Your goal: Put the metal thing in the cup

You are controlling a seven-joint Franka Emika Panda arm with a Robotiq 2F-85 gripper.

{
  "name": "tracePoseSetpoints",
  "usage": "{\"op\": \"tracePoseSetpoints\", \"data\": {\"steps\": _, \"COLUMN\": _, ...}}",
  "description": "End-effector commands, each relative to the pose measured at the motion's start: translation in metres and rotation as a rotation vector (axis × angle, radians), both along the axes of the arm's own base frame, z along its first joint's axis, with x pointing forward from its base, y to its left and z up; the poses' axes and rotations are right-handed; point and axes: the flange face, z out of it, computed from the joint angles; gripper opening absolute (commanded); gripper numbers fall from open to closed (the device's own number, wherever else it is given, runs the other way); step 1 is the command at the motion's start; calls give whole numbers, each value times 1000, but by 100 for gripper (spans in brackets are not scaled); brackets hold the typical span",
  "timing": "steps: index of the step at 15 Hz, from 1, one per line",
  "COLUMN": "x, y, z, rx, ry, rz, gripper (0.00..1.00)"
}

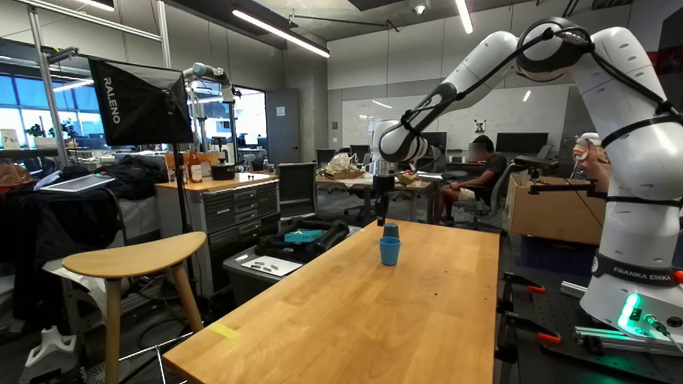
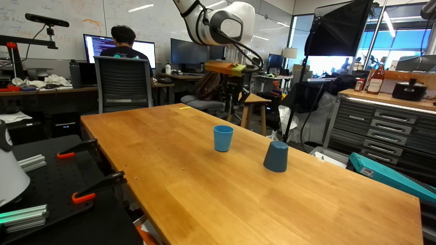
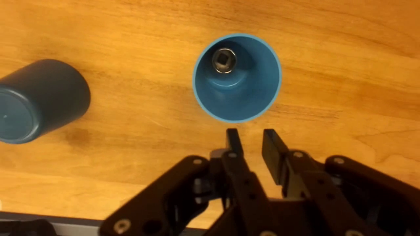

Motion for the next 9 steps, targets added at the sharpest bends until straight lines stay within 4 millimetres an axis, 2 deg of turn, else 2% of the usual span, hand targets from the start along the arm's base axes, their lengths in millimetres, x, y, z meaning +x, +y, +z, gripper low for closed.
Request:
{"op": "tracePoseSetpoints", "data": {"steps": 1, "x": 4, "y": -7, "z": 43, "rx": 8, "ry": -3, "rz": 34, "gripper": 58}}
{"op": "tracePoseSetpoints", "data": {"steps": 3, "x": 5, "y": -10, "z": 53, "rx": -4, "ry": 27, "rz": 49, "gripper": 73}}
{"op": "tracePoseSetpoints", "data": {"steps": 4, "x": 4, "y": -5, "z": 37, "rx": -2, "ry": 5, "rz": 25, "gripper": 81}}
{"op": "tracePoseSetpoints", "data": {"steps": 5, "x": 4, "y": -5, "z": 40, "rx": -2, "ry": 7, "rz": 25, "gripper": 64}}
{"op": "tracePoseSetpoints", "data": {"steps": 7, "x": 2, "y": -5, "z": 36, "rx": -1, "ry": 14, "rz": 25, "gripper": 79}}
{"op": "tracePoseSetpoints", "data": {"steps": 9, "x": 2, "y": -5, "z": 33, "rx": 0, "ry": 19, "rz": 25, "gripper": 81}}
